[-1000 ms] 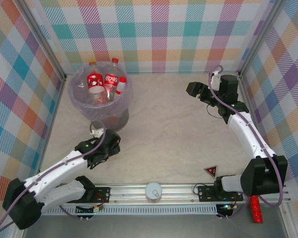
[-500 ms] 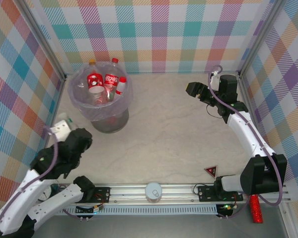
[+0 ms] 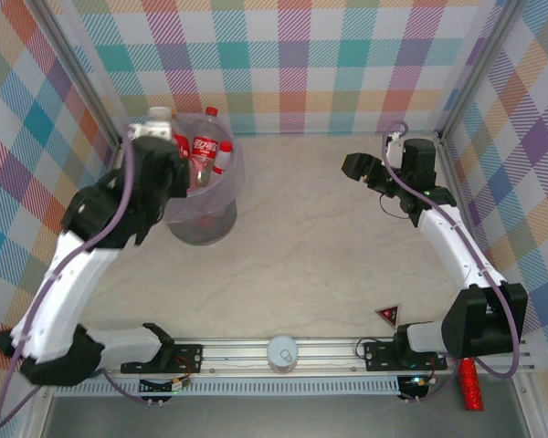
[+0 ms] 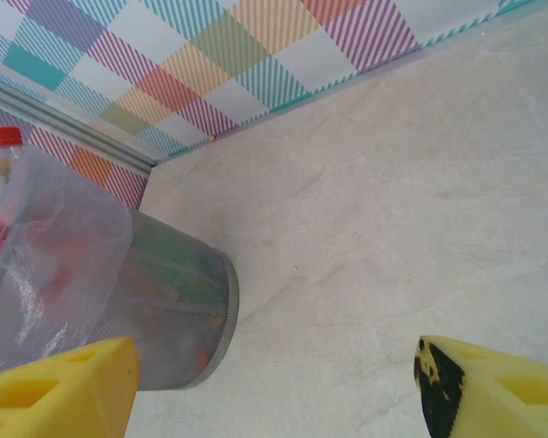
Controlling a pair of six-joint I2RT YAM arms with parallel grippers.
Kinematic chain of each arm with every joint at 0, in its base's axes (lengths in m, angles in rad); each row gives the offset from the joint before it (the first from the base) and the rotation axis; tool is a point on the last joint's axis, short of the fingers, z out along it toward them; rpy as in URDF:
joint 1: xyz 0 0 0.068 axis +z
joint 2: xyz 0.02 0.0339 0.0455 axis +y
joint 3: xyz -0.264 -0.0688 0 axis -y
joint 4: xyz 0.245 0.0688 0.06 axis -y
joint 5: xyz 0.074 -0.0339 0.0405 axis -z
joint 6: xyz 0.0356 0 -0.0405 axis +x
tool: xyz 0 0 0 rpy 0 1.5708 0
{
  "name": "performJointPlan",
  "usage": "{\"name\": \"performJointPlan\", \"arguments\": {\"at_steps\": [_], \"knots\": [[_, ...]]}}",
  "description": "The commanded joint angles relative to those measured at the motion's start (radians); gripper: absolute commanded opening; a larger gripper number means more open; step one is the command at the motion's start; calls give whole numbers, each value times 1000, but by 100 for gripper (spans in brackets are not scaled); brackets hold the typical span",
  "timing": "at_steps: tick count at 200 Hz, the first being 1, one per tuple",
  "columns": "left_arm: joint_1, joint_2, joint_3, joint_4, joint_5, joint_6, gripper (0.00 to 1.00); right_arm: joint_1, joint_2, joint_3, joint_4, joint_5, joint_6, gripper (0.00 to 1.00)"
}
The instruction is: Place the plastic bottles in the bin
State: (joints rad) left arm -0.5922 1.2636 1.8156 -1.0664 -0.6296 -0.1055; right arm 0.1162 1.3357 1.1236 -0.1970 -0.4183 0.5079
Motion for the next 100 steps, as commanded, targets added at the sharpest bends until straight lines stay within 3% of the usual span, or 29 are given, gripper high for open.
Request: {"name": "performJointPlan", "arguments": {"at_steps": [1,19,42,100], "knots": [[89,81,57,86,221,161,54,-6,-43,12,-28,10,-32,79],[182,157,67,152,379,174,51,-7,-53,11,-33,7,-34,79],[229,225,78,202,473,221,48,-7,-61,13,-44,6,-41,79],[272,256,44,122,536,297,48,-11,-52,21,-66,29,-66,79]]}}
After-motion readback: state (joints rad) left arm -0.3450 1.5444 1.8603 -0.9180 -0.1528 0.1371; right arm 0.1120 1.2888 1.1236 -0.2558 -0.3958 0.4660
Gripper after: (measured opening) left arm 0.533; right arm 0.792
